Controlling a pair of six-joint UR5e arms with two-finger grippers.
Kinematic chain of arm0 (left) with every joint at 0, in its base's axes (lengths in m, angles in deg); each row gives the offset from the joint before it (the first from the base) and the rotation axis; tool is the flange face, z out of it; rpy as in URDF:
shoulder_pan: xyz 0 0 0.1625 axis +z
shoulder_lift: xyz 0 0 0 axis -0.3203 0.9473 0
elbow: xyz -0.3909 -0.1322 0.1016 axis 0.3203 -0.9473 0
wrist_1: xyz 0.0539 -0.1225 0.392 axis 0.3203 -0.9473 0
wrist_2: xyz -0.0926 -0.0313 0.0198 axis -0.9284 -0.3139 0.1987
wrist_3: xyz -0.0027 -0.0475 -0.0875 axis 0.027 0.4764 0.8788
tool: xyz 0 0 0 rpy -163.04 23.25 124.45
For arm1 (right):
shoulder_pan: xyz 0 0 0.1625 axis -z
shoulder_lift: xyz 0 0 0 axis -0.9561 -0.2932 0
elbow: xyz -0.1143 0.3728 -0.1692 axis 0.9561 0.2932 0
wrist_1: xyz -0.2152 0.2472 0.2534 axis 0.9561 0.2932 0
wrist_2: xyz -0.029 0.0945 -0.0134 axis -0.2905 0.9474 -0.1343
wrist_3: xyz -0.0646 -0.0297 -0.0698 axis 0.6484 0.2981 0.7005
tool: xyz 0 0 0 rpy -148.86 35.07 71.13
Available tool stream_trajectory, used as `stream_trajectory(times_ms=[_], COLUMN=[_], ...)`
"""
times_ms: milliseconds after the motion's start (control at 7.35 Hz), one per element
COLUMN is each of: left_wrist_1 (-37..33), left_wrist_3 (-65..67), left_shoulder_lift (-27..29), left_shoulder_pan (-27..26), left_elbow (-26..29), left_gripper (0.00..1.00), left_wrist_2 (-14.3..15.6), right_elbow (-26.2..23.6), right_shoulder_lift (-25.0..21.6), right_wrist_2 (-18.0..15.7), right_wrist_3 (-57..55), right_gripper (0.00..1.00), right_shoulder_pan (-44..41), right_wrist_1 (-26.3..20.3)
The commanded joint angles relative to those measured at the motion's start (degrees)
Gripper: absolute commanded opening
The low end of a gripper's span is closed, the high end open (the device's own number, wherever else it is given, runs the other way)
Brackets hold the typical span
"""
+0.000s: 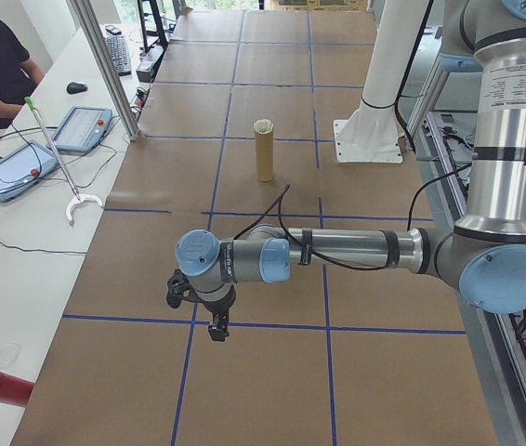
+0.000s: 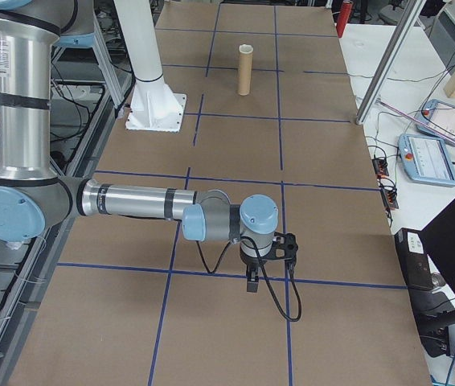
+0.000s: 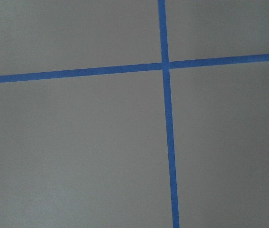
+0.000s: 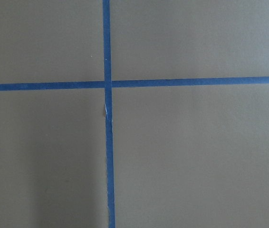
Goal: Collect badminton balls into bucket
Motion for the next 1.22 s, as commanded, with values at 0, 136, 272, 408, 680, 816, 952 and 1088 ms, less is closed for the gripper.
stream_trajectory(times_ms=[0,136,272,408,680,816,952,1088], left_wrist_1=[0.09,0.18,0.18,0.09,0.35,0.44,0.44,0.44], left_wrist_3=[-0.01,-0.01,-0.01,-0.01,-0.01,-0.01,-0.01,-0.01], left_shoulder_lift=[0.12,0.12,0.12,0.12,0.03,0.03,0.03,0.03], left_shoulder_pan=[-0.94,-1.03,-1.03,-1.21,-1.21,-1.30,-1.38,-1.73], left_elbow=[-0.10,-0.27,-0.27,-0.19,-0.27,-0.27,-0.27,-0.36], left_gripper=[1.00,1.00,1.00,1.00,1.00,1.00,1.00,1.00], left_wrist_2=[1.16,1.08,1.16,1.16,0.64,0.55,0.46,0.46], right_elbow=[0.00,0.00,0.00,0.00,0.00,0.00,0.00,0.00], right_shoulder_lift=[0.00,0.00,0.00,0.00,0.00,0.00,0.00,0.00], right_wrist_2=[0.00,0.00,0.00,0.00,0.00,0.00,0.00,0.00], right_wrist_3=[0.00,0.00,0.00,0.00,0.00,0.00,0.00,0.00], right_gripper=[1.00,1.00,1.00,1.00,1.00,1.00,1.00,1.00], right_shoulder_pan=[0.00,0.00,0.00,0.00,0.00,0.00,0.00,0.00], right_wrist_1=[0.00,0.00,0.09,0.00,0.00,0.00,0.00,0.00])
